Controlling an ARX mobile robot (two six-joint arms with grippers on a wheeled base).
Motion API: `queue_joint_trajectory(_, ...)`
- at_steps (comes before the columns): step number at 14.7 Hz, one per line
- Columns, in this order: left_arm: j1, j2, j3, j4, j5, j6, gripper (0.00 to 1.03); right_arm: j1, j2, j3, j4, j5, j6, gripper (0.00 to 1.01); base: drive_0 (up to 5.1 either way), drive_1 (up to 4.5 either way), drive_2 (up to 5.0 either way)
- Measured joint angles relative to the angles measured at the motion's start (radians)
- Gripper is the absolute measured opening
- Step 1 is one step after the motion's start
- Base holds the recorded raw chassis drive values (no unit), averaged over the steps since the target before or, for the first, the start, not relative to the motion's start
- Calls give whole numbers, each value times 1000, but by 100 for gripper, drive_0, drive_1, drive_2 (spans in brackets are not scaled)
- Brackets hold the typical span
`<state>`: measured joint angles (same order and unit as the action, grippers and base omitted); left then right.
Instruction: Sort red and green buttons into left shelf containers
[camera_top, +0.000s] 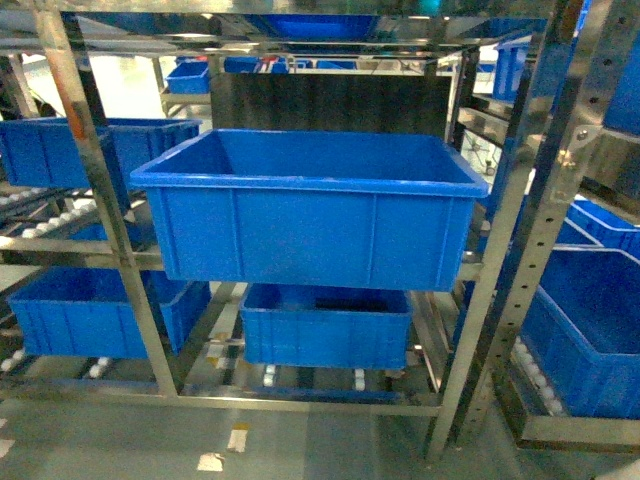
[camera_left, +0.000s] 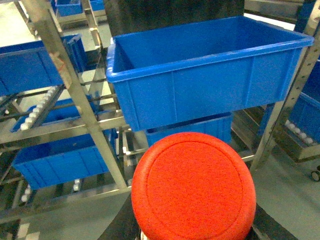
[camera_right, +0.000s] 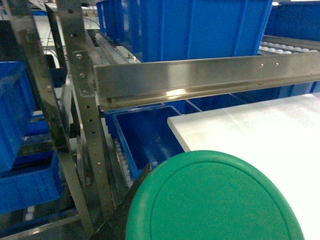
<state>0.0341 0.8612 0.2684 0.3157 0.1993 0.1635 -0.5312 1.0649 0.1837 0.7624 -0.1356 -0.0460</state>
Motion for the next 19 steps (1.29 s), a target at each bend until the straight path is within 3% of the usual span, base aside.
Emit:
queue_joint_trajectory(9, 0, 0, -1, 0, -2, -1, 24, 0, -5, 0, 3, -3, 0, 26, -493, 253, 253)
queue_joint_trajectory(19, 0, -2, -2, 6, -1, -1, 24, 0, -1, 0, 10, 0, 0, 26, -1, 421, -424)
